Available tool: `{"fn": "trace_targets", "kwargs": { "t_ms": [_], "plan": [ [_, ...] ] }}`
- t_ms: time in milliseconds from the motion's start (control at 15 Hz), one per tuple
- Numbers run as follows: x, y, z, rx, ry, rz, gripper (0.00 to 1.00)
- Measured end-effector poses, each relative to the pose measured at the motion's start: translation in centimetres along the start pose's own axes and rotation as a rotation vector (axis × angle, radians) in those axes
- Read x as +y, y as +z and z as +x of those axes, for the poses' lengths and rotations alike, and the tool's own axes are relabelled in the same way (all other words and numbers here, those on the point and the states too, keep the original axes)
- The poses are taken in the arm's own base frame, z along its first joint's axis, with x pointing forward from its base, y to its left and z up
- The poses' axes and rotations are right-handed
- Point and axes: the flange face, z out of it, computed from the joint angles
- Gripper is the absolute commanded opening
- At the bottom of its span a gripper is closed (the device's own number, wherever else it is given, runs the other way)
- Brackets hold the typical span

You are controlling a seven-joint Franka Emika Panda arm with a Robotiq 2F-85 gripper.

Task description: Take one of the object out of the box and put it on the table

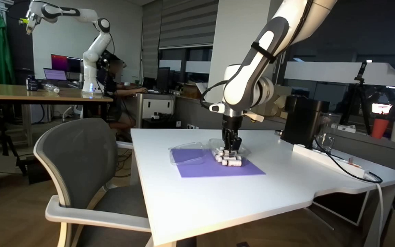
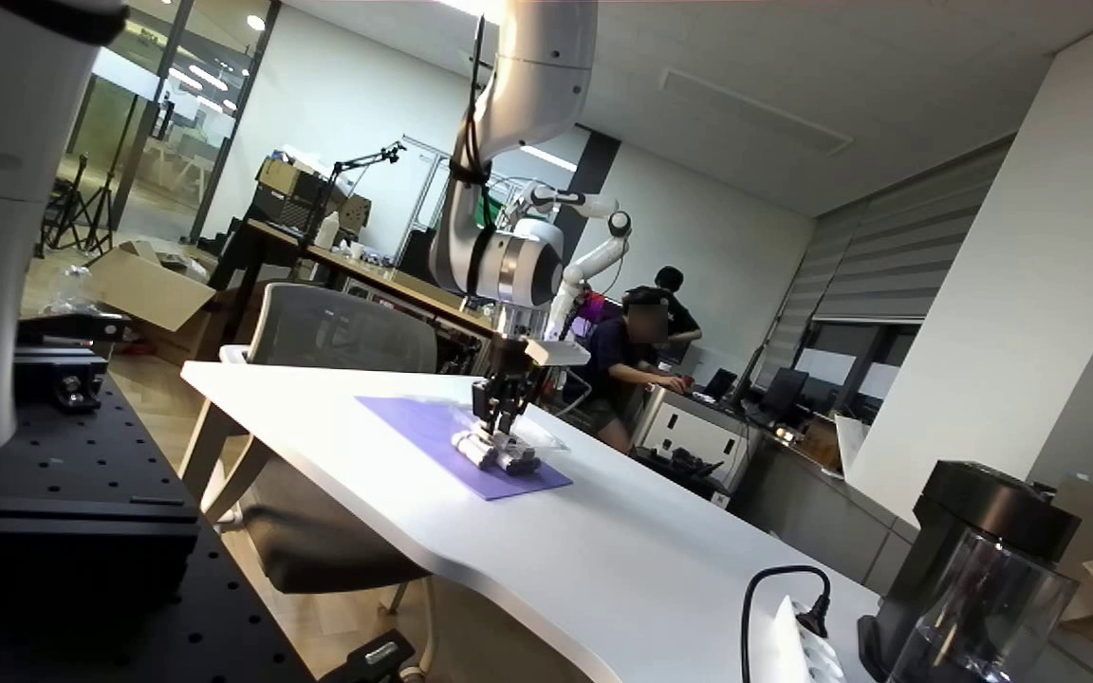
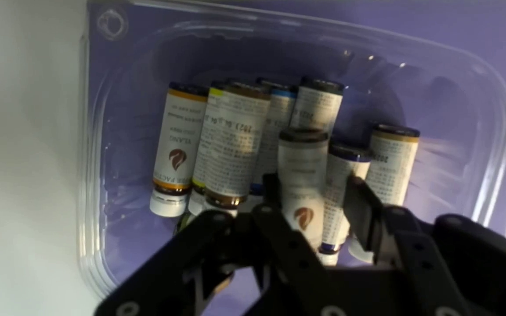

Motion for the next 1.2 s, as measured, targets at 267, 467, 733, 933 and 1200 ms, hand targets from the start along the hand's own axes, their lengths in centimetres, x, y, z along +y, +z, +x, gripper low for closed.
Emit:
{"fn": "trace_targets", "kwargs": {
  "t_ms": [267, 467, 733, 933, 1200],
  "plan": [
    [0.1, 0.0, 0.0, 0.002, 0.004, -0.001, 0.07],
    [0.9, -0.6, -0.4, 0.003, 0.031, -0.005, 0.07],
    [4.0, -3.8, -2.8, -0.060, 0.178, 0.031, 0.07],
    [6.4, -7.3, -5.6, -0.092, 0.317, 0.040, 0.07],
    [7.9, -9.1, -10.9, -0.141, 0.500, 0.026, 0.07]
  ]
}}
